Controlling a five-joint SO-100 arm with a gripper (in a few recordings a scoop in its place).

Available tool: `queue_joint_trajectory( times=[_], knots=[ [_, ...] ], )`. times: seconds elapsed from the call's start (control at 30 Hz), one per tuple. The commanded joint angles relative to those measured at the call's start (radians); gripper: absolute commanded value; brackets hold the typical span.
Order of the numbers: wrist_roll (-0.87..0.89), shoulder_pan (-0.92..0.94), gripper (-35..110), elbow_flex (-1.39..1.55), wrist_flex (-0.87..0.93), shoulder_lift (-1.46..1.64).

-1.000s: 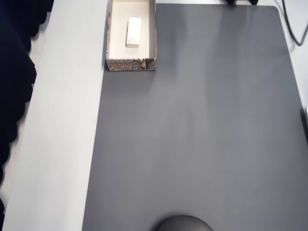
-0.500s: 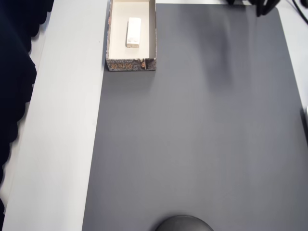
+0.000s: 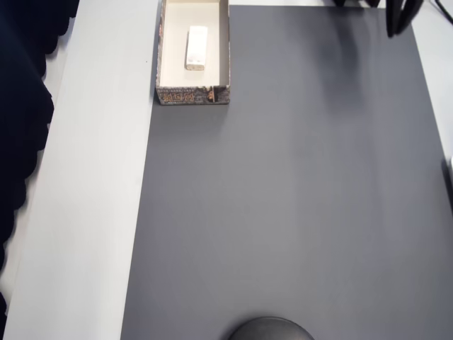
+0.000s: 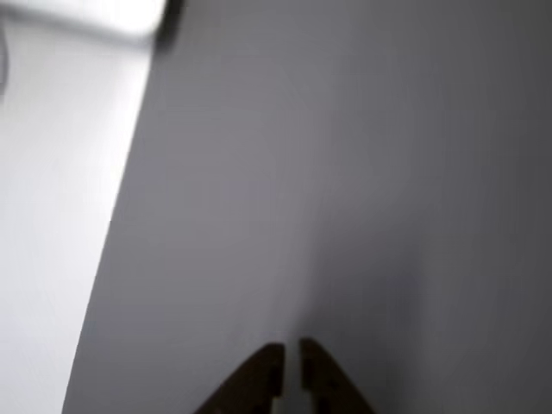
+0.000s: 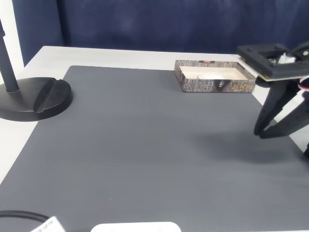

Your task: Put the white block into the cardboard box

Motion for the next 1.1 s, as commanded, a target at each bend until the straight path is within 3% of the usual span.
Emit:
queue_joint_trajectory(
  times=[0.0, 0.73, 1.07],
  knots=[
    [-0.048, -0.021, -2, 0.1, -0.14, 0.087],
    [-0.147, 0.002, -2, 0.402, -0.038, 0.509],
    [-0.156, 0.04, -2, 0.43, 0.025, 0.546]
  ],
)
